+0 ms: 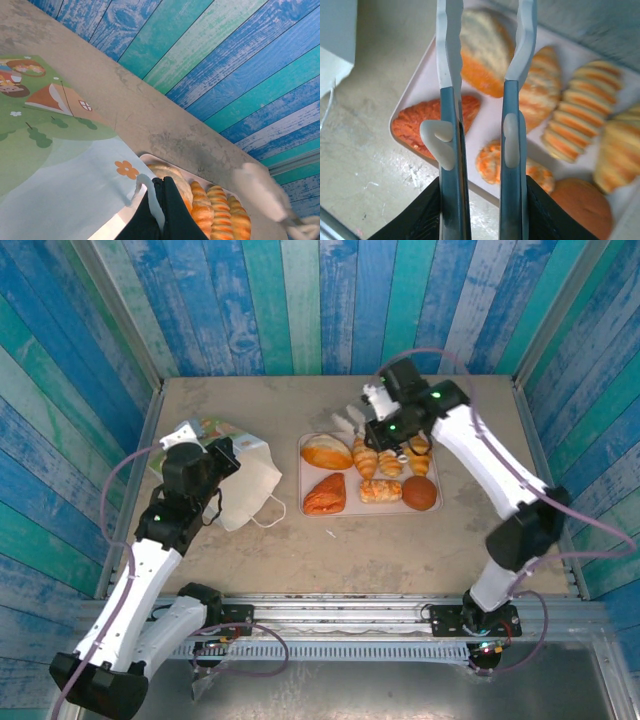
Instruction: Take the fake bread out of the paper bag
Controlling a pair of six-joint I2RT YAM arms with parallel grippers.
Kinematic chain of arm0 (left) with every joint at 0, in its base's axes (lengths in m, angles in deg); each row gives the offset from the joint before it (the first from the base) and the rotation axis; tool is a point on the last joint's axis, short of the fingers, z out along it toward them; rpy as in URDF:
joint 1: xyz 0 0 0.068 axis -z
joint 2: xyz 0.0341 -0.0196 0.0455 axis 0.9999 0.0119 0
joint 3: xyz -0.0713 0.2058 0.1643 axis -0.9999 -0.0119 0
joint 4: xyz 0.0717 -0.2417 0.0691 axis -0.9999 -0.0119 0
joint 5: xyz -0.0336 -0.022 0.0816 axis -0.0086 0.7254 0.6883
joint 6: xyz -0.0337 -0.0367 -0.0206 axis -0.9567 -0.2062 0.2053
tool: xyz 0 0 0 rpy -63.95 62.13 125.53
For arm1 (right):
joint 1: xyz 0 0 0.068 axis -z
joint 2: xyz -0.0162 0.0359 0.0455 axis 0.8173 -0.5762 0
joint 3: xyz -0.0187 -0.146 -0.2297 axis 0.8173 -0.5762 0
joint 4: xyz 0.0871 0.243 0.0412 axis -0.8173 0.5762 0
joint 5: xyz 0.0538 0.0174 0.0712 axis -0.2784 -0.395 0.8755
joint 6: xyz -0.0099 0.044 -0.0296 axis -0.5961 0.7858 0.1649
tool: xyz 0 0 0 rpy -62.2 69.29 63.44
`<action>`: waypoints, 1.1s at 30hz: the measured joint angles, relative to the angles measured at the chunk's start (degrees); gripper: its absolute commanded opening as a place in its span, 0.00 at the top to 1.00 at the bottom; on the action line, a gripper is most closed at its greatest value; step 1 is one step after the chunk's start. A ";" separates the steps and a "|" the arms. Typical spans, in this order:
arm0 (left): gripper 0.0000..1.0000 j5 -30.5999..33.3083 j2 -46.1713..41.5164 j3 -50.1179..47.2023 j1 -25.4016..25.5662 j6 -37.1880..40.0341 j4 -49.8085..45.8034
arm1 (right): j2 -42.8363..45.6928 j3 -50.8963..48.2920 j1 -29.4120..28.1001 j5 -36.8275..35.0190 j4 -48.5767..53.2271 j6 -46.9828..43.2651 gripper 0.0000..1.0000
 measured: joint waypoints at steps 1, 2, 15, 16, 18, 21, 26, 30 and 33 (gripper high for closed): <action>1.00 0.00 -0.13 0.00 0.00 0.15 0.02 | 2.67 -0.87 0.72 -1.05 -0.44 0.48 0.61; 1.00 0.00 -0.17 0.00 0.00 0.22 0.02 | 4.94 -1.66 1.44 -2.03 -0.85 0.83 0.61; 1.00 0.57 -0.26 -0.02 0.00 0.83 0.09 | 24.13 -19.34 19.21 -10.19 -7.69 4.63 0.61; 1.00 0.57 -0.26 -0.02 0.00 0.85 0.09 | 24.37 -20.52 21.53 -9.88 -8.09 4.92 0.61; 1.00 0.55 -0.26 -0.02 0.00 0.85 0.11 | 24.09 -22.38 25.18 -8.85 -8.63 5.11 0.61; 1.00 0.35 -0.26 -0.13 0.00 0.90 0.24 | 21.92 -25.44 30.08 -6.86 -9.68 5.46 0.61; 1.00 -0.52 -0.26 -0.35 0.00 1.01 0.55 | 12.87 -27.85 34.88 -4.61 -10.49 5.88 0.62; 1.00 -0.96 -0.26 -0.63 0.00 1.05 0.87 | 4.81 -28.06 35.80 -3.98 -12.20 6.29 0.61; 1.00 -1.62 -0.24 -0.76 0.00 1.16 0.96 | 0.81 -28.06 35.80 -3.06 -14.27 6.54 0.60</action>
